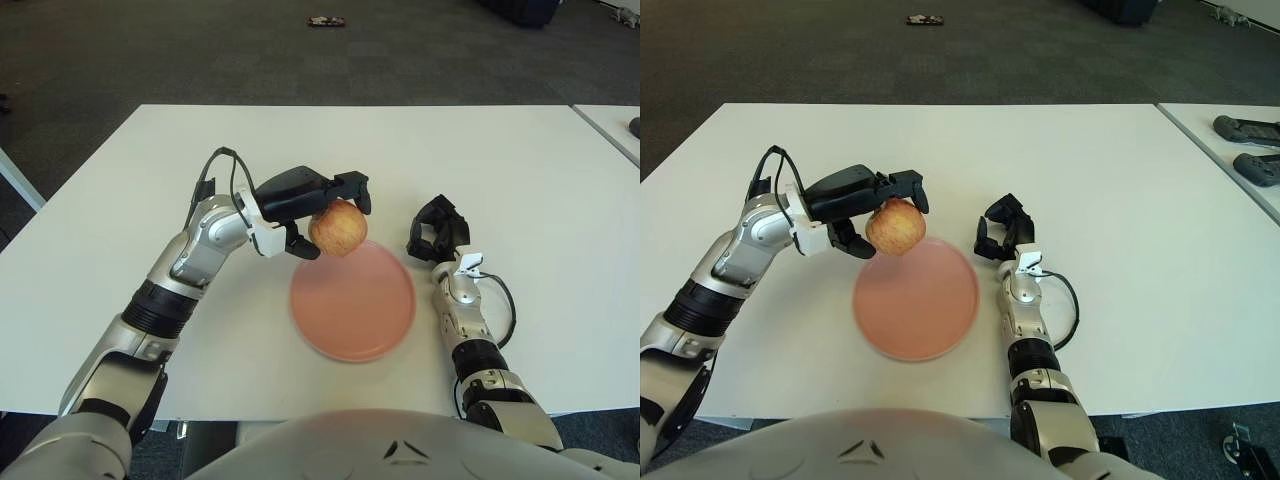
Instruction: Put the apple into the plate.
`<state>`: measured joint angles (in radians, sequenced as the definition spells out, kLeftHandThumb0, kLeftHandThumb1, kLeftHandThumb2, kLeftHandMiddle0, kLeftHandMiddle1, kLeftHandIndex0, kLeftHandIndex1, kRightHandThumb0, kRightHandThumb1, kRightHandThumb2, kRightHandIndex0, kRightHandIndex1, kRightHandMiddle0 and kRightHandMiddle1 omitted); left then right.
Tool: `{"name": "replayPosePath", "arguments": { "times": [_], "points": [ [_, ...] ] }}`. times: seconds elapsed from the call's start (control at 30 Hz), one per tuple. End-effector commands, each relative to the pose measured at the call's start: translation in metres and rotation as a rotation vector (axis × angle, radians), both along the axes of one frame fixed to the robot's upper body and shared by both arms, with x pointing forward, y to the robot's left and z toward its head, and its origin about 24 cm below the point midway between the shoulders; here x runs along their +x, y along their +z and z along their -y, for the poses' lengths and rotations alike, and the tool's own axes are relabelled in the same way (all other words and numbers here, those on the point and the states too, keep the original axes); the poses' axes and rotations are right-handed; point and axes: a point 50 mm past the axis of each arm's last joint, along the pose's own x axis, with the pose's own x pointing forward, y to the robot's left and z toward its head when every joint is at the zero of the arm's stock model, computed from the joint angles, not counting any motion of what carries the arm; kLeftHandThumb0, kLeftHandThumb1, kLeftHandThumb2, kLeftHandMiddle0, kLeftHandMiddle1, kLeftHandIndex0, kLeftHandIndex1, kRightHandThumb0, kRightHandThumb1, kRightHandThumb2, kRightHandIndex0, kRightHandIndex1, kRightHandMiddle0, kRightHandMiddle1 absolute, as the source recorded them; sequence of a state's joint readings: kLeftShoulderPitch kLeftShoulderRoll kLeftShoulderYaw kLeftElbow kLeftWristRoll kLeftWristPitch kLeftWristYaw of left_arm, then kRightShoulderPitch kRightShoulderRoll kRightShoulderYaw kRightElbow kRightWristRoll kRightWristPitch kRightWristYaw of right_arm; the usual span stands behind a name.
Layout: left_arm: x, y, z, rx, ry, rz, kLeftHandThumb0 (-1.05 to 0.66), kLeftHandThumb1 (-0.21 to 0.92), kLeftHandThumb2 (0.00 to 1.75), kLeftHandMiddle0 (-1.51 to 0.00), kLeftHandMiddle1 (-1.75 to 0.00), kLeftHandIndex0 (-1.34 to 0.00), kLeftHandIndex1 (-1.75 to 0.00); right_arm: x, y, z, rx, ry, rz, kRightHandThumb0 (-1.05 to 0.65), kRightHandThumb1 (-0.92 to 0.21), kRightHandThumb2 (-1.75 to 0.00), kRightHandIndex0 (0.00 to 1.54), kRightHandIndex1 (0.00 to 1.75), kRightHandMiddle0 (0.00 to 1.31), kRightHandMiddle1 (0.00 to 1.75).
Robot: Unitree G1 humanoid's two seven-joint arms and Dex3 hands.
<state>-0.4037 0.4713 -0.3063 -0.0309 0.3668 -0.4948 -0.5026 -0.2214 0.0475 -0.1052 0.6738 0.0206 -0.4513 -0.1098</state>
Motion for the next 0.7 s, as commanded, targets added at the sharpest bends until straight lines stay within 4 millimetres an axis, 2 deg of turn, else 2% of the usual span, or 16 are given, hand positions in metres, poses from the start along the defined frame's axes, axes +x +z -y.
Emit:
{"name": "replayPosePath", "arguments": {
  "times": [0.0, 0.33, 0.67],
  "points": [
    [0.000, -0.002, -0.001, -0.005, -0.002, 0.027, 0.00, 0.02, 1.63, -0.85, -1.67, -0.61, -1.75, -0.018, -0.029, 0.000, 0.026, -0.004, -0.165, -0.49, -0.27, -1.36, 1.17, 1.75, 0.64, 1.75],
    [-0.008, -0.017, 0.000, 0.017, -0.044, 0.053, 0.00, 0.02, 1.64, -0.84, -1.70, -0.61, -1.75, -0.018, -0.029, 0.000, 0.029, -0.004, -0.163, -0.49, -0.28, -1.36, 1.16, 1.75, 0.64, 1.75],
    [-0.013, -0.046, 0.007, 0.098, -0.072, 0.105, 0.00, 0.03, 1.63, -0.85, -1.68, -0.60, -1.75, -0.018, -0.029, 0.000, 0.021, -0.008, -0.165, -0.49, -0.27, -1.37, 1.16, 1.75, 0.65, 1.75]
  ]
}}
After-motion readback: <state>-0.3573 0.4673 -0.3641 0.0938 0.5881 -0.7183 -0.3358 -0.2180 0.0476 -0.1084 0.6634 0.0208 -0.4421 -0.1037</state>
